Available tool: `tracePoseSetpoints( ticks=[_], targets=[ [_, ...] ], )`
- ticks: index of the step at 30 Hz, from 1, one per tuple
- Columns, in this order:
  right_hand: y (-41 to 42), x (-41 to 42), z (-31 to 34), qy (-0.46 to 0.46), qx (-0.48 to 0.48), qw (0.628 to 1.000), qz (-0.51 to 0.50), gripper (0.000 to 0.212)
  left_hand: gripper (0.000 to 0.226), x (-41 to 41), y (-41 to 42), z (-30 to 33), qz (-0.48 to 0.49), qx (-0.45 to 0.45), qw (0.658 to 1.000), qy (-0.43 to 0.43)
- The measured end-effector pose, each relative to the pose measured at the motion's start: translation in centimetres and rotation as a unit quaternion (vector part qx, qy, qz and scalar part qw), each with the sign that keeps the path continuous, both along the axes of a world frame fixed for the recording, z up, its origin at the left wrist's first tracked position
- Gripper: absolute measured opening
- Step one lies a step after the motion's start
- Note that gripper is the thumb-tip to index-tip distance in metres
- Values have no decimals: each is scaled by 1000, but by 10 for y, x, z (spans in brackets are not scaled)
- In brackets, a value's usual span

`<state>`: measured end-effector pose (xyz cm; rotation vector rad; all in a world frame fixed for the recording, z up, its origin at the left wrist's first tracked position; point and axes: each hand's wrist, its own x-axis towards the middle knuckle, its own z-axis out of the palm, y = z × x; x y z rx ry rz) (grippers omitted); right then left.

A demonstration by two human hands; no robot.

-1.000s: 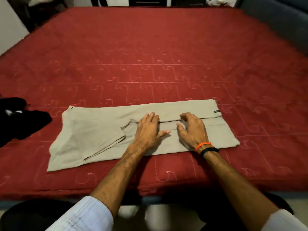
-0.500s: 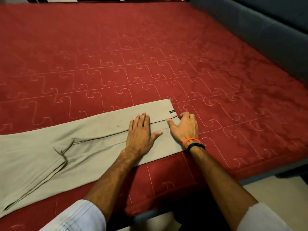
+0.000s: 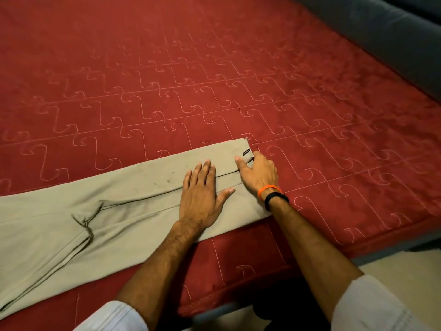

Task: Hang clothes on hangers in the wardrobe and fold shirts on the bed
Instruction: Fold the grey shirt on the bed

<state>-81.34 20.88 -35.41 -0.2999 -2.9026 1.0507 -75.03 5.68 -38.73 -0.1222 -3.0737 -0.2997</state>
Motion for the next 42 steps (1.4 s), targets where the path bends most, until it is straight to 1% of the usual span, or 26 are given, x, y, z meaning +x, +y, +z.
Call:
tracePoseSetpoints(
  ticks=[3, 6, 7, 8, 9, 10, 12, 14, 16, 17, 19, 21, 23, 25, 27, 29, 31, 32, 33, 34, 36, 37, 38, 39, 40, 42],
  targets=[
    [3, -2, -4, 6, -48, 999, -17, 31, 95, 1, 1, 2, 1, -1, 1000, -1],
    [1, 0, 1, 46, -56, 997, -2, 26, 87, -1, -1, 5, -3, 51, 999, -11],
    [-3, 1, 5, 61, -57, 996, 7, 24, 81, -2, -3, 6, -7, 99, 995, -10],
    [-7, 3, 11, 76, -60, 995, 17, 23, 72, -1, -5, 10, -7, 180, 984, -7],
    [-14, 5, 18, 92, -62, 993, 28, 21, 64, 1, -9, 18, 9, 279, 960, 2],
    [-22, 7, 24, 104, -63, 992, 41, 19, 58, 3, -12, 24, 37, 372, 928, 10],
    [-41, 14, 36, 124, -56, 988, 75, 18, 43, 6, -22, 40, 102, 494, 863, 15],
    [-70, 26, 47, 132, -35, 983, 125, 15, 31, 11, -37, 58, 164, 607, 777, 11],
    [-102, 40, 54, 136, -1, 975, 177, 12, 40, 21, -55, 76, 214, 723, 656, -29],
    [-121, 50, 57, 139, 5, 969, 206, 13, 49, 29, -69, 82, 222, 761, 608, -48],
    [-155, 69, 61, 119, -39, 955, 268, 17, 65, 44, -98, 88, 229, 806, 540, -74],
    [-180, 85, 62, 37, -138, 939, 314, 25, 73, 56, -127, 89, 243, 825, 505, -80],
    [-195, 95, 59, -52, -262, 914, 305, 28, 57, 66, -152, 84, 266, 809, 514, -103],
    [-197, 100, 53, -85, -334, 902, 259, 20, 31, 74, -169, 78, 306, 768, 551, -116],
    [-189, 96, 44, -27, -260, 936, 237, 18, 44, 77, -180, 76, 342, 731, 584, -90],
    [-176, 92, 35, 51, -144, 960, 234, 20, 54, 76, -188, 75, 332, 725, 598, -80],
    [-165, 89, 25, 94, -67, 960, 256, 26, 54, 73, -192, 77, 326, 717, 611, -79],
    [-162, 89, 19, 87, -28, 957, 275, 29, 54, 74, -195, 79, 332, 696, 633, -69],
    [-160, 90, 14, 72, 14, 952, 298, 34, 53, 75, -198, 79, 346, 648, 677, -49],
    [-158, 91, 8, 54, 49, 946, 316, 37, 55, 77, -201, 77, 365, 572, 734, -22],
    [-159, 93, 0, 54, 99, 936, 334, 40, 60, 84, -205, 72, 389, 361, 846, 57],
    [-161, 94, -2, 70, 116, 934, 330, 38, 58, 88, -206, 69, 374, 272, 880, 110],
    [-164, 95, -2, 90, 133, 934, 320, 35, 52, 91, -205, 65, 343, 208, 904, 148],
    [-168, 96, -2, 110, 150, 933, 308, 31, 45, 92, -203, 60, 303, 181, 922, 158],
    [-172, 97, -1, 131, 165, 930, 302, 29, 40, 92, -199, 56, 250, 176, 941, 144],
    [-179, 96, -3, 158, 178, 917, 321, 32, 45, 91, -186, 46, 135, 151, 975, 86]
  ],
)
